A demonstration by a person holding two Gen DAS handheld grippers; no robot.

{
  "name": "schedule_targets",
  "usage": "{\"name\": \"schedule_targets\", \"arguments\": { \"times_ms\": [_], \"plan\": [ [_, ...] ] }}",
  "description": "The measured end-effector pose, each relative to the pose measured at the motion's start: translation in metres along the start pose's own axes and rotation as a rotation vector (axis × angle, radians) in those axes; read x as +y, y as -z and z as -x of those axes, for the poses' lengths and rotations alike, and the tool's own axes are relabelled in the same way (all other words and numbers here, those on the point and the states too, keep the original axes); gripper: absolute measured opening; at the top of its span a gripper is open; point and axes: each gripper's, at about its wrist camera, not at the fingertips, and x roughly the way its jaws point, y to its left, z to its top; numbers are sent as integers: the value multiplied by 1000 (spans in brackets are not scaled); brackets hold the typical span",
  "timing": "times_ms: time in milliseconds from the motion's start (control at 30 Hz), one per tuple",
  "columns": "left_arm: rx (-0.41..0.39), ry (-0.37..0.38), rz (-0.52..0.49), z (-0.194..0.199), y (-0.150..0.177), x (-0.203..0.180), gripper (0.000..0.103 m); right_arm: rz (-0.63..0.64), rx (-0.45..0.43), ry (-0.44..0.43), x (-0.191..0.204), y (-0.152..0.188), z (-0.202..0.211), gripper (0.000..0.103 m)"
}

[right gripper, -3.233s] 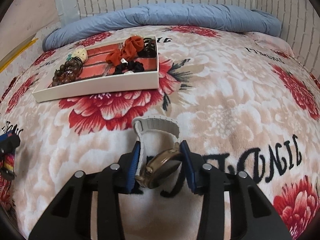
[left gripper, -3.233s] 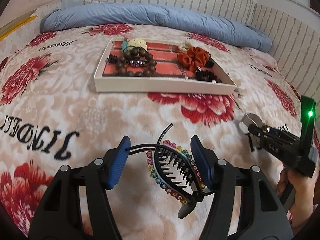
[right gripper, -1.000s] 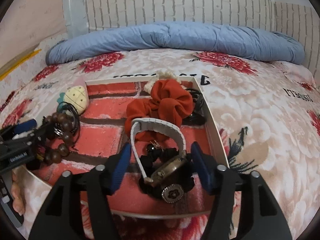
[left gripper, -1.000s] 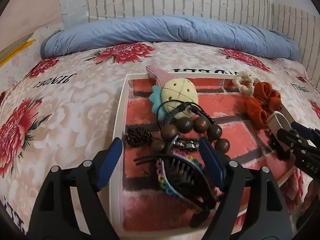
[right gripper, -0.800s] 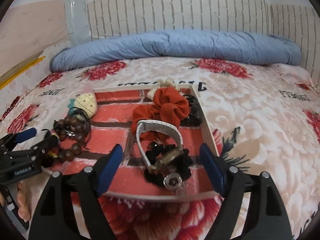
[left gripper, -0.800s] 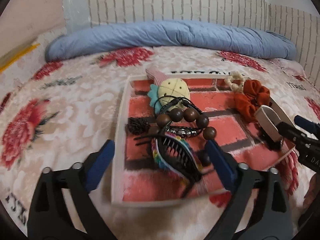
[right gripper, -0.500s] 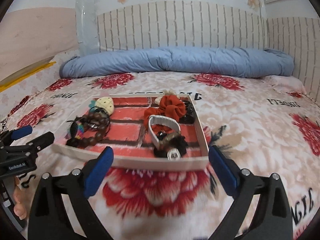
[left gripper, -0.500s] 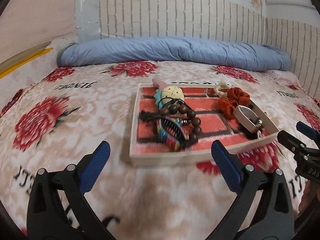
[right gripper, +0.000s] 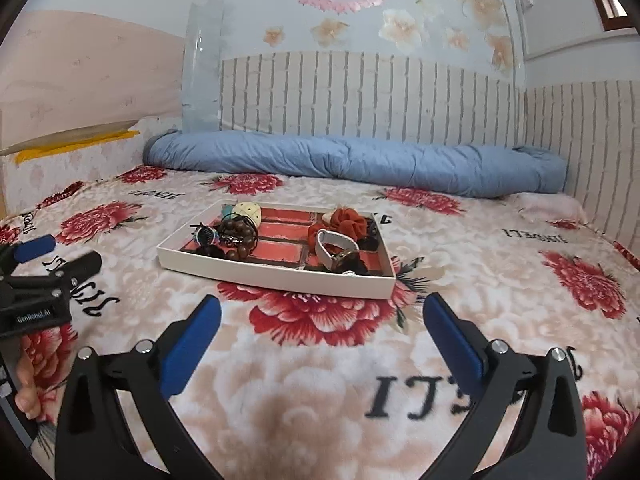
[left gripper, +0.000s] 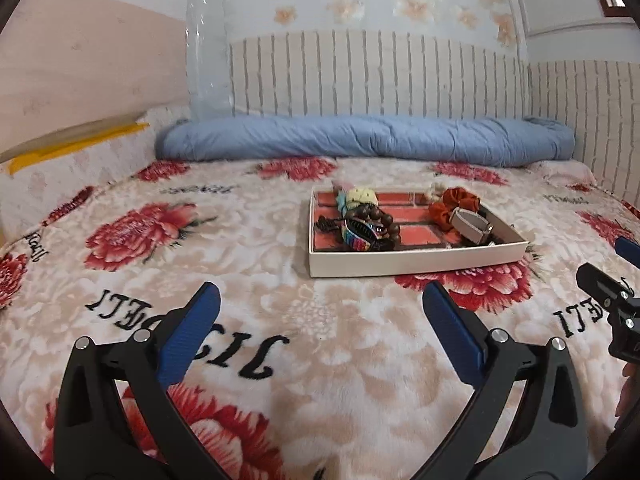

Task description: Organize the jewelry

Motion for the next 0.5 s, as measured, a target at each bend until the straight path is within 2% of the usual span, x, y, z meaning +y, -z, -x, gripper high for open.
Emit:
{"name": "schedule_targets", "arguments": {
  "times_ms": [200,500],
  "plan": [
    [-40,19,30,30,10,2,98,-38,-9,-10,-7,6,22,99],
    [-74,34,14,39,20,-5,98,-32,-40,4,-4,19,27,99]
  ]
}}
